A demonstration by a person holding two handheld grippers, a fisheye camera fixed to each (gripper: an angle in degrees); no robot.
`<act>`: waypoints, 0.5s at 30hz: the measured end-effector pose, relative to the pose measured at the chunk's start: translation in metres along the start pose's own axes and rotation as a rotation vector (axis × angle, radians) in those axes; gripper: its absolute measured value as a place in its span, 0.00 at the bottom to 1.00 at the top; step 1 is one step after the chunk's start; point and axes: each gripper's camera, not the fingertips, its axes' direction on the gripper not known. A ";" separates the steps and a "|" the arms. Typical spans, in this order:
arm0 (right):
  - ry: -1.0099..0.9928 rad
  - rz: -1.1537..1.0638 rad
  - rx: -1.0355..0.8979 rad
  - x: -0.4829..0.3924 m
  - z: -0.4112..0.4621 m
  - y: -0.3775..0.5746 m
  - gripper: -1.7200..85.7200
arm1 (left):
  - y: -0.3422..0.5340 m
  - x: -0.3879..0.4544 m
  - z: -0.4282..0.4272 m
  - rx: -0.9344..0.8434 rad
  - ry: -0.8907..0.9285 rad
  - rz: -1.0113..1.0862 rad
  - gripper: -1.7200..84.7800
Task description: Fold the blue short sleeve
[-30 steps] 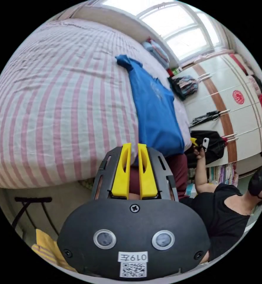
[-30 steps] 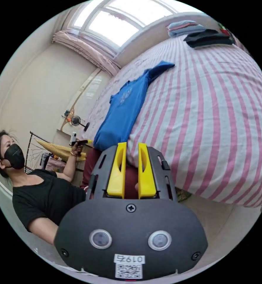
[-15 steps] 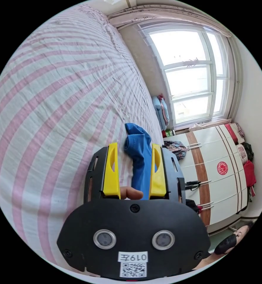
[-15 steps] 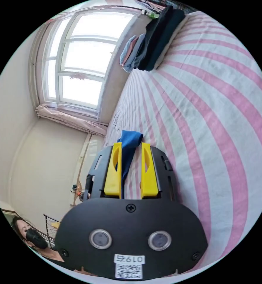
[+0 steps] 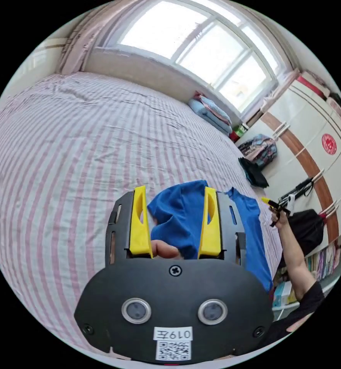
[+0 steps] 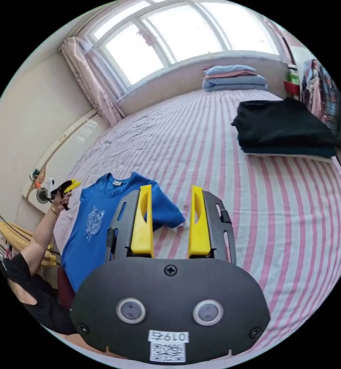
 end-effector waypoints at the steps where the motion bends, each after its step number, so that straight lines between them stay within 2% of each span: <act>1: -0.022 -0.025 -0.042 -0.003 0.016 -0.014 0.19 | -0.019 0.016 0.014 -0.046 -0.038 0.062 0.25; 5: -0.126 -0.004 -0.110 0.006 0.062 -0.043 0.20 | -0.066 0.062 0.065 -0.163 -0.161 0.279 0.26; 8: -0.212 -0.017 -0.216 0.015 0.103 -0.055 0.20 | -0.084 0.072 0.097 -0.241 -0.147 0.345 0.25; 12: -0.343 -0.113 -0.281 0.010 0.123 -0.060 0.16 | -0.098 0.080 0.128 -0.312 -0.132 0.394 0.24; 15: -0.336 -0.158 -0.329 0.006 0.131 -0.055 0.09 | -0.103 0.088 0.151 -0.387 -0.173 0.432 0.21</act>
